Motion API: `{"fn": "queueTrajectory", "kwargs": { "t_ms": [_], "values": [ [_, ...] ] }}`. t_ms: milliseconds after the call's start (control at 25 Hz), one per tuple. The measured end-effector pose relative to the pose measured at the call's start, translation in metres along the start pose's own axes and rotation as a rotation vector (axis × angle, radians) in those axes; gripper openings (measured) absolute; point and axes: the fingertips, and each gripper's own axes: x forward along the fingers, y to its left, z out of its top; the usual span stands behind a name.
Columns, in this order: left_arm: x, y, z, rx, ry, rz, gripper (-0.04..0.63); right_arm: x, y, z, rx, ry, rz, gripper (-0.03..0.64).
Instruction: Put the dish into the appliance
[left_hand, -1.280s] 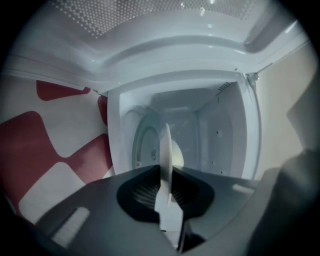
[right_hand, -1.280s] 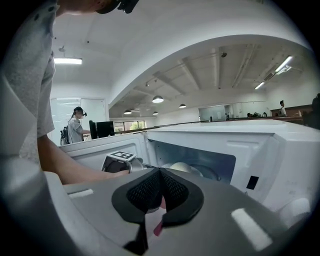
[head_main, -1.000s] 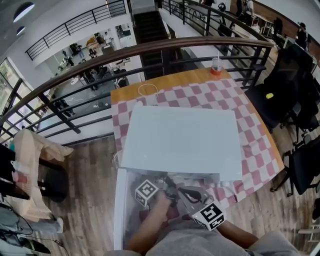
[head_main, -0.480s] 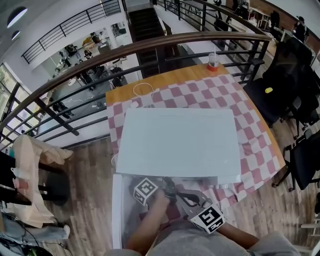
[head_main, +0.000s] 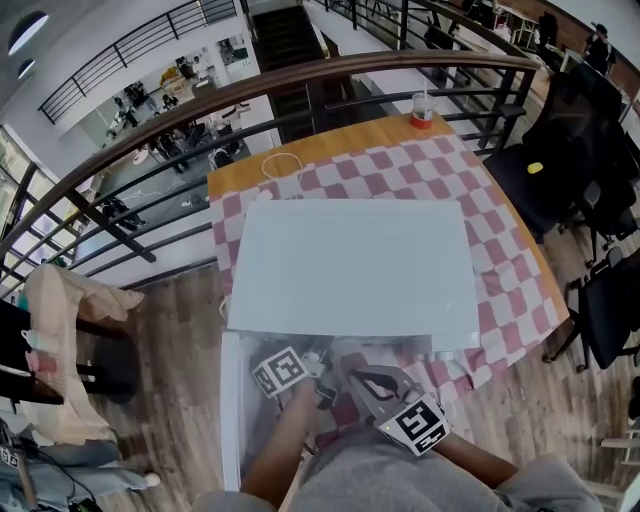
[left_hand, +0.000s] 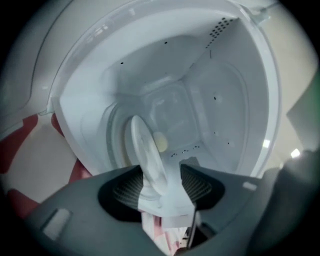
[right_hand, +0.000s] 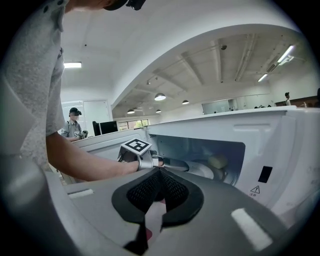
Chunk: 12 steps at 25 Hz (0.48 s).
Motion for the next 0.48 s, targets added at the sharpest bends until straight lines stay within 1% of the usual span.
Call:
{"fn": "queueTrajectory", "kwargs": {
  "t_ms": [120, 160, 200, 280, 400, 480],
  "values": [
    [-0.003, -0.001, -0.010, 0.120, 0.094, 0.018, 0.248, -0.001, 0.005, 0.000, -0.017, -0.001, -0.001, -0.002],
    [-0.004, -0.001, -0.013, 0.155, 0.123, 0.029, 0.266, -0.002, 0.006, -0.001, -0.026, 0.000, -0.001, -0.002],
    [-0.005, 0.000, -0.015, 0.184, 0.150, 0.041, 0.270, -0.002, 0.007, -0.001, -0.037, 0.001, -0.002, -0.002],
    [-0.005, 0.001, -0.020, 0.228, 0.215, 0.067, 0.272, -0.002, 0.008, -0.001, -0.054, 0.003, -0.001, -0.002],
    [-0.009, 0.004, -0.029, 0.293, 0.343, 0.125, 0.280, -0.003, 0.011, -0.002, -0.064, 0.006, 0.003, -0.002],
    [-0.013, 0.008, -0.035, 0.318, 0.420, 0.158, 0.293, -0.004, 0.012, -0.003, -0.072, 0.008, 0.003, -0.002]
  ]
}}
